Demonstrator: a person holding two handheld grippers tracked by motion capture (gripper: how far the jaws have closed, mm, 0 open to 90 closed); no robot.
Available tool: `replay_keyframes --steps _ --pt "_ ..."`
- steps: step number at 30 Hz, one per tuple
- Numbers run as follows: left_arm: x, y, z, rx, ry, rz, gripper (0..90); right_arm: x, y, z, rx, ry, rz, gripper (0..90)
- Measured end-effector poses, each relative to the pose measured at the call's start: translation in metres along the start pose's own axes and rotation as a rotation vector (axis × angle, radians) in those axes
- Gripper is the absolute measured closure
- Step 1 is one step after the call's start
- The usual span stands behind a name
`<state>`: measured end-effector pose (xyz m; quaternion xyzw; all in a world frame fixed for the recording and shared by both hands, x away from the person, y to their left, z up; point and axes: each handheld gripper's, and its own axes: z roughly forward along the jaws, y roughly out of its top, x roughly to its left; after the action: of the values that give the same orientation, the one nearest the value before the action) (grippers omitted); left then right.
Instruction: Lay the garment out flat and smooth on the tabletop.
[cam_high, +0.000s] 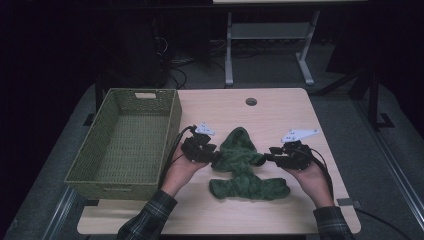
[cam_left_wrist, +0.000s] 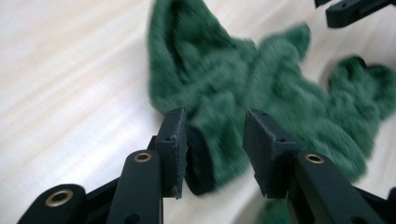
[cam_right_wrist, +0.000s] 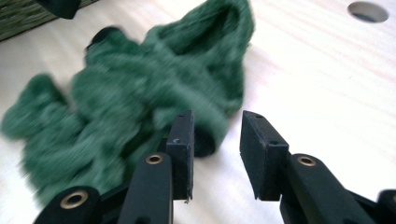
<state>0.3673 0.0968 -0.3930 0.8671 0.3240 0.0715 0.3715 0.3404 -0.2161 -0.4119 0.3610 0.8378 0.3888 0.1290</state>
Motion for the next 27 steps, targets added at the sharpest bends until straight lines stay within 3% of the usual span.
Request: replay_keyframes --steps 10,13,19,27 --pt "0.025 0.018 0.035 0.029 0.005 -0.018 56.2 -0.023 0.025 0.043 0.038 0.039 0.048 66.1" --pt "0.03 0.018 0.044 0.043 0.007 -0.027 55.5 -0.026 0.024 0.052 0.057 0.032 0.054 66.1" --pt "0.038 0.014 0.06 0.086 0.014 -0.036 54.7 -0.034 0.018 0.078 0.084 0.077 0.085 66.2" --pt "0.041 0.01 0.069 0.118 0.011 -0.029 61.9 -0.033 0.014 0.088 0.127 0.092 0.098 70.3"
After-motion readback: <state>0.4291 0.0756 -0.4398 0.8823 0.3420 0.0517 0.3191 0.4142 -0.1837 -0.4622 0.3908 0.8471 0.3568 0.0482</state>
